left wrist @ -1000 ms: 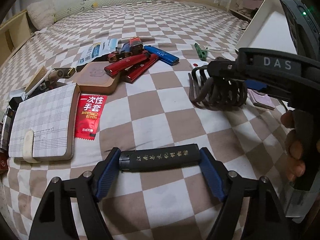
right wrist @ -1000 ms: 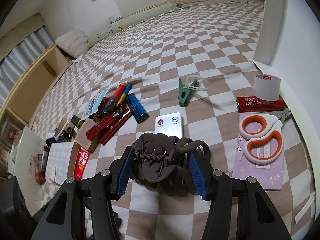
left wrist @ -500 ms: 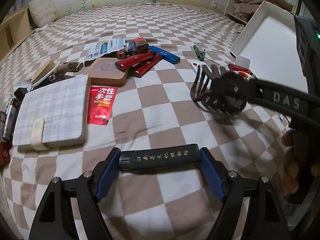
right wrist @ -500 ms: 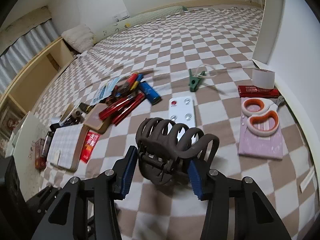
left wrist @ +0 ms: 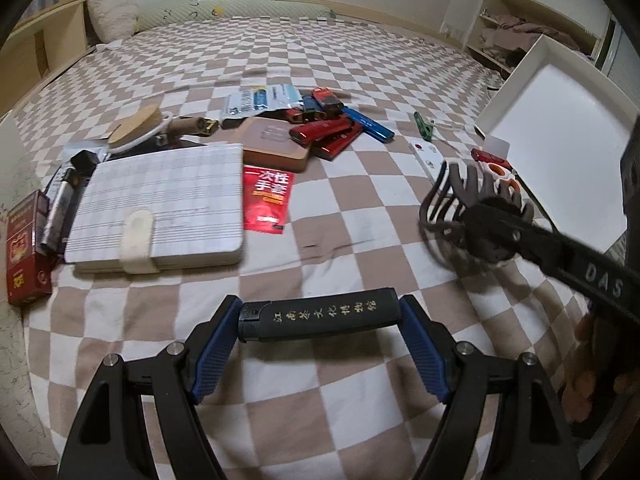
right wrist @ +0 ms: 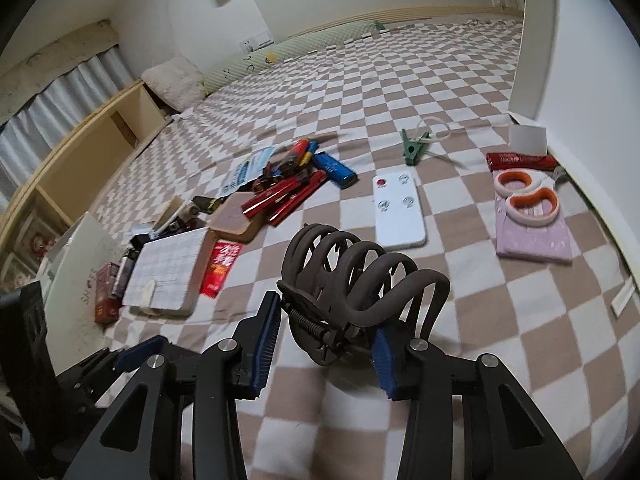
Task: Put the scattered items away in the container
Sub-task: 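Carry the black cylinder and black claw clip in both grippers toward the white box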
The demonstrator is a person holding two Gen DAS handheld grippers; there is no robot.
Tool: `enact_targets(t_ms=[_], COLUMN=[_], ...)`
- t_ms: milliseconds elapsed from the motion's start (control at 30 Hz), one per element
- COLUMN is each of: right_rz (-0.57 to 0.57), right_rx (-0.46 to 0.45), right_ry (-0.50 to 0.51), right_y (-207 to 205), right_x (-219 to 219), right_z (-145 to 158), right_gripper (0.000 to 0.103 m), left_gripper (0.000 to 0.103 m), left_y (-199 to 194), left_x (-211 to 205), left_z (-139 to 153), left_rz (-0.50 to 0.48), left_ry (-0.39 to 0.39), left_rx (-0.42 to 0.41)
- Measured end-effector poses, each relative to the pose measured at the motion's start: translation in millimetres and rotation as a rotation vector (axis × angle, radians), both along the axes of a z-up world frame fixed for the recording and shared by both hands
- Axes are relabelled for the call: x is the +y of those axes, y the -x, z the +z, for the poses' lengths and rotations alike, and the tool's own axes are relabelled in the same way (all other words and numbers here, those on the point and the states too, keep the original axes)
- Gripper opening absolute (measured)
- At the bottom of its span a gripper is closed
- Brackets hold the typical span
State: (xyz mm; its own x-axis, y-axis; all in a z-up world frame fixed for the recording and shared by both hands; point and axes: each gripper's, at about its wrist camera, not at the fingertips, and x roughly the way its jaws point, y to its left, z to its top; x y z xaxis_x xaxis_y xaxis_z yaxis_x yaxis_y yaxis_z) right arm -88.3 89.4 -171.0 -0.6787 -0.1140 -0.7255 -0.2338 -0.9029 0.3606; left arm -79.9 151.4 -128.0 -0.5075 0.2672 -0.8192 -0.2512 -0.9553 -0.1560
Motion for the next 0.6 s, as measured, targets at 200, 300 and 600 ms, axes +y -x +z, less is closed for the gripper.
enact_targets(t_ms=[200, 300, 600], right_rz=[-0.012, -0.018, -0.004], right_rx=[0.018, 0.026, 0.077], right_ry=[0.105, 0.106, 0.116], right_y=[-18, -23, -24], right_x=[-11, -20, -41], right_z=[2, 7, 32], right_gripper=[0.043, 0.043, 0.021], left_gripper=[0.079, 0.079, 0.079], left_y=[-6, -9, -16], left_x=[-15, -24, -66], left_z=[12, 23, 66], left_rz=[0.013, 0.022, 0.075], left_ry=[-0.031, -0.038, -0.063], left_rx=[0.017, 0.045, 0.148])
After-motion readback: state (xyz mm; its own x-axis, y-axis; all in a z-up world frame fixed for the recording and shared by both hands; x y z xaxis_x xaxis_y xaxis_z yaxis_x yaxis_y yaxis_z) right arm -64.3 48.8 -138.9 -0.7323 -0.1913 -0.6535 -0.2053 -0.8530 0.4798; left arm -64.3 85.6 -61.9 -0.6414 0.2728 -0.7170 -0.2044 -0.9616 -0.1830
